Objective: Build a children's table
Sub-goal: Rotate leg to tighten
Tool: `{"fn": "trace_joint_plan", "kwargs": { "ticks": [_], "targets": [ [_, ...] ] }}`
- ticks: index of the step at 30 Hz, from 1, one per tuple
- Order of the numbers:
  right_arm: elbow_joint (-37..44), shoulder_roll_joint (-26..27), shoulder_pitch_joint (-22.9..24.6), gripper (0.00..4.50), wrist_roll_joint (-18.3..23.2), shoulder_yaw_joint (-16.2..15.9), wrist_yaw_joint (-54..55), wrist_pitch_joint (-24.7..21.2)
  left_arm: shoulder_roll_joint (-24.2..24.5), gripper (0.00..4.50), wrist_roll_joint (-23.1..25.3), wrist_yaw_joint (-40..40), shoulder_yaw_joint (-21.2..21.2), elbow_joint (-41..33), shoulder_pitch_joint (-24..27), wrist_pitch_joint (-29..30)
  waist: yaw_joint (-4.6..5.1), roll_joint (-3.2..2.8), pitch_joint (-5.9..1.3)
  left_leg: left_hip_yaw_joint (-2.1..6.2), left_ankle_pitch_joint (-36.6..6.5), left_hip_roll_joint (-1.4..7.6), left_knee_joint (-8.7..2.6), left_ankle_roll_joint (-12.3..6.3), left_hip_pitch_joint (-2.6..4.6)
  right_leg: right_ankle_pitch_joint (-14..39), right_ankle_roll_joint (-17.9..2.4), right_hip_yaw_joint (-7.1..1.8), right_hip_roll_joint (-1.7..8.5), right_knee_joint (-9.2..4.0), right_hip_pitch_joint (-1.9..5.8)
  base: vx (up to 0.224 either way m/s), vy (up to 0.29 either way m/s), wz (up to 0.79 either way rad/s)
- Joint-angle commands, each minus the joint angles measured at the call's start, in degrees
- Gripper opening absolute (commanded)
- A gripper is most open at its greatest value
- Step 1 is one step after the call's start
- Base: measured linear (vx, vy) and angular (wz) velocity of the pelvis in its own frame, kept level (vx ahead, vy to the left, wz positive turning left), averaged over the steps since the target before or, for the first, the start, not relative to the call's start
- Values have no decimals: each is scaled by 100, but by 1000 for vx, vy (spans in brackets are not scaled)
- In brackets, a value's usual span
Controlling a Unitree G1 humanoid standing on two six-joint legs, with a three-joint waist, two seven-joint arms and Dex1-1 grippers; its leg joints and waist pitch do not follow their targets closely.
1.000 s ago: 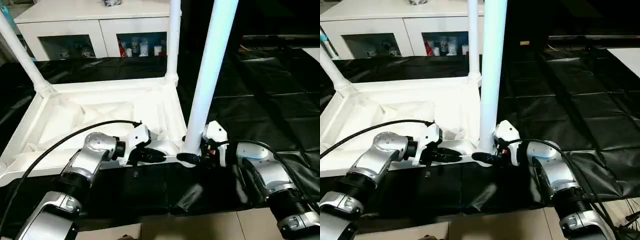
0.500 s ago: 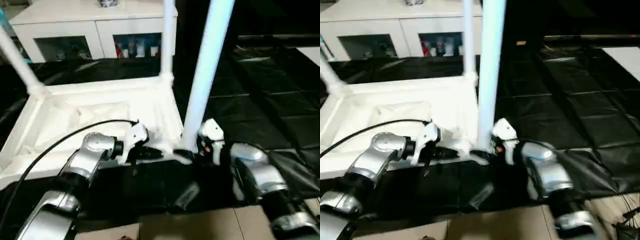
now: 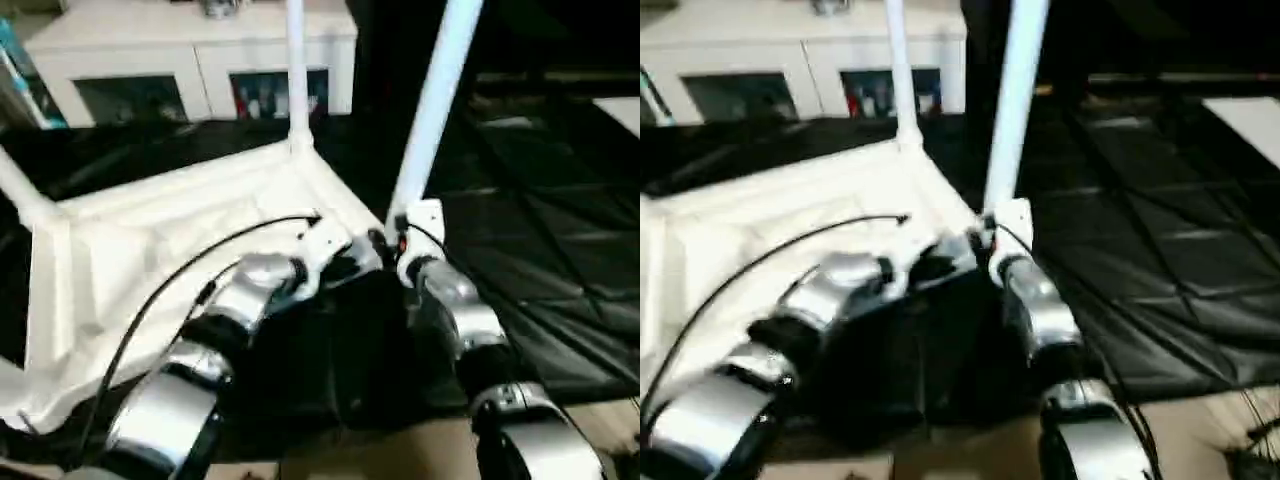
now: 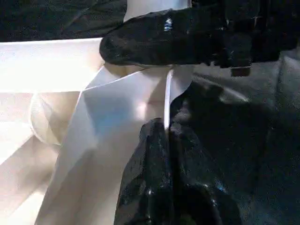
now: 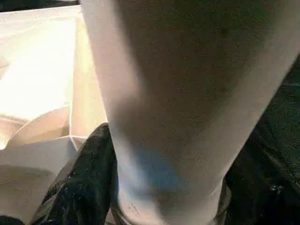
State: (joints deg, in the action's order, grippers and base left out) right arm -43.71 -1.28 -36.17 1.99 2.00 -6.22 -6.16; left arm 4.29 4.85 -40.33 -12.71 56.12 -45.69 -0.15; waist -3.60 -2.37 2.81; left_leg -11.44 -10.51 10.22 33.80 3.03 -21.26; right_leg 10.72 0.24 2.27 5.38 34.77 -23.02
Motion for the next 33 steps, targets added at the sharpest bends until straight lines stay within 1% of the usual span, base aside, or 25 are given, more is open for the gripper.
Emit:
{"fn": "trace_joint_plan", "kwargs": {
  "ticks": [1,2,3,4,5,6,7,8,9,11,15,17,18,19,21,22,23,24,25,27,28,29,30,31,33],
  "targets": [
    [-258,361,75,266,63,-132,-111,-88,-46,0,32,577,133,203,-75,21,-12,71,-378,116,-1031,216,-394,-375,50,425,-1443,-179,292,-393,267,0,0,0],
    [-272,365,69,266,59,-125,-103,-78,-48,0,38,567,129,211,-75,9,-5,80,-367,116,-1075,217,-398,-391,47,512,-1442,-179,294,-407,262,0,0,0],
    [-323,379,45,301,67,-94,-125,-6,-51,0,53,553,129,260,-74,-32,-5,76,-355,119,-1187,221,-410,-378,57,735,-1413,-175,294,-426,258,0,0,0],
    [-333,391,40,322,91,-66,-142,50,-37,0,68,506,115,285,-58,-76,2,72,-345,130,-1305,229,-425,-337,57,962,-1379,-177,302,-443,258,0,0,0],
    [-333,391,40,322,91,-66,-142,50,-37,0,68,506,115,285,-58,-76,5,71,-337,132,-1393,233,-435,-296,62,1117,-1335,-180,304,-459,248,0,0,0],
    [-333,391,40,322,91,-66,-142,50,-37,0,68,506,115,285,-58,-76,5,71,-337,132,-1393,233,-435,-296,62,1117,-1335,-180,304,-459,248,0,0,0],
    [-330,381,37,354,98,-82,-239,132,-14,0,71,464,115,303,-37,-107,23,74,-328,142,-1495,238,-456,-258,57,1213,-1293,-179,298,-462,244,0,0,0],
    [-293,340,48,354,57,-138,-300,236,21,0,68,385,108,301,-8,-137,38,73,-327,153,-1511,233,-464,-233,38,1225,-1262,-176,300,-461,259,0,0,0],
    [-204,213,60,361,-30,-256,-465,382,104,0,48,191,95,237,62,-176,45,73,-328,149,-1512,237,-463,-233,49,1211,-1261,-178,299,-464,249,0,0,0],
    [-154,110,62,378,-85,-312,-559,459,159,0,32,47,85,181,109,-211,61,72,-325,146,-1548,235,-458,-247,49,1191,-1277,-179,298,-467,244,0,0,0],
    [-15,-244,99,378,-248,-474,-932,693,344,0,11,-357,39,31,251,-274,70,84,-345,132,-1320,229,-423,-361,27,909,-1381,-177,304,-436,268,0,0,0],
    [95,-404,138,378,-132,-436,-1325,739,454,0,-23,-572,40,-54,334,-343,69,65,-346,122,-1207,234,-408,-460,25,767,-1460,-179,308,-427,267,0,0,0],
    [235,-580,201,378,-19,-434,-1837,803,569,0,-69,-808,46,-146,422,-454,61,60,-352,124,-1207,239,-400,-523,20,708,-1491,-173,308,-419,283,0,0,0],
    [235,-580,201,378,-19,-434,-1837,803,569,0,-69,-808,46,-146,422,-454,56,70,-349,123,-1196,244,-403,-555,16,680,-1495,-167,302,-421,287,0,0,0],
    [486,-893,357,378,98,-560,-2652,870,728,0,-205,-1265,52,-330,570,-537,36,55,-348,121,-1179,262,-400,-587,30,637,-1521,-168,301,-411,279,0,0,0],
    [610,-1059,448,378,176,-648,-3054,873,816,0,-274,-1540,34,-450,654,-515,12,65,-353,122,-1180,271,-395,-618,24,567,-1565,-153,289,-392,301,0,0,0],
    [740,-1196,535,378,275,-724,-3436,830,904,0,-321,-1802,-9,-579,740,-520,6,55,-349,112,-1138,285,-395,-647,18,475,-1615,-155,281,-379,294,0,0,0],
    [858,-1315,614,378,353,-794,-3764,821,989,0,-379,-2071,-57,-731,835,-524,-6,51,-353,108,-1142,286,-388,-652,25,462,-1639,-152,283,-373,287,0,0,0],
    [858,-1315,614,378,353,-794,-3764,821,989,0,-379,-2071,-57,-731,835,-524,-7,51,-344,106,-1192,295,-395,-654,17,503,-1664,-152,285,-372,281,0,0,0],
    [902,-1355,641,378,388,-812,-3883,801,1019,0,-413,-2171,-68,-801,874,-493,-1,38,-339,100,-1347,300,-410,-568,47,756,-1666,-157,287,-397,246,0,0,0],
    [1079,-1495,743,378,509,-887,-4312,710,1116,0,-566,-2525,-96,-1086,1014,-357,-5,42,-333,99,-1399,298,-414,-535,53,854,-1661,-159,288,-408,246,0,0,0],
    [1107,-1516,758,378,527,-898,-4378,694,1130,0,-591,-2579,-99,-1132,1035,-335,-32,55,-325,109,-1456,311,-427,-499,43,974,-1627,-165,300,-409,269,0,0,0],
    [1358,-1691,894,378,673,-985,-4953,531,1250,0,-784,-3008,-133,-1518,1211,-123,-35,48,-328,106,-1458,325,-432,-490,50,956,-1630,-172,294,-397,261,0,0,0],
    [1450,-1757,942,378,731,-1017,-5162,454,1297,0,-841,-3158,-148,-1660,1274,-38,-59,58,-327,109,-1392,327,-429,-528,29,897,-1619,-176,298,-392,266,0,0,0],
    [1492,-1789,963,378,761,-1030,-5255,414,1319,0,-857,-3222,-153,-1726,1304,3,-62,42,-326,98,-1388,328,-428,-542,41,895,-1630,-175,292,-399,239,0,0,0]
  ]
}}
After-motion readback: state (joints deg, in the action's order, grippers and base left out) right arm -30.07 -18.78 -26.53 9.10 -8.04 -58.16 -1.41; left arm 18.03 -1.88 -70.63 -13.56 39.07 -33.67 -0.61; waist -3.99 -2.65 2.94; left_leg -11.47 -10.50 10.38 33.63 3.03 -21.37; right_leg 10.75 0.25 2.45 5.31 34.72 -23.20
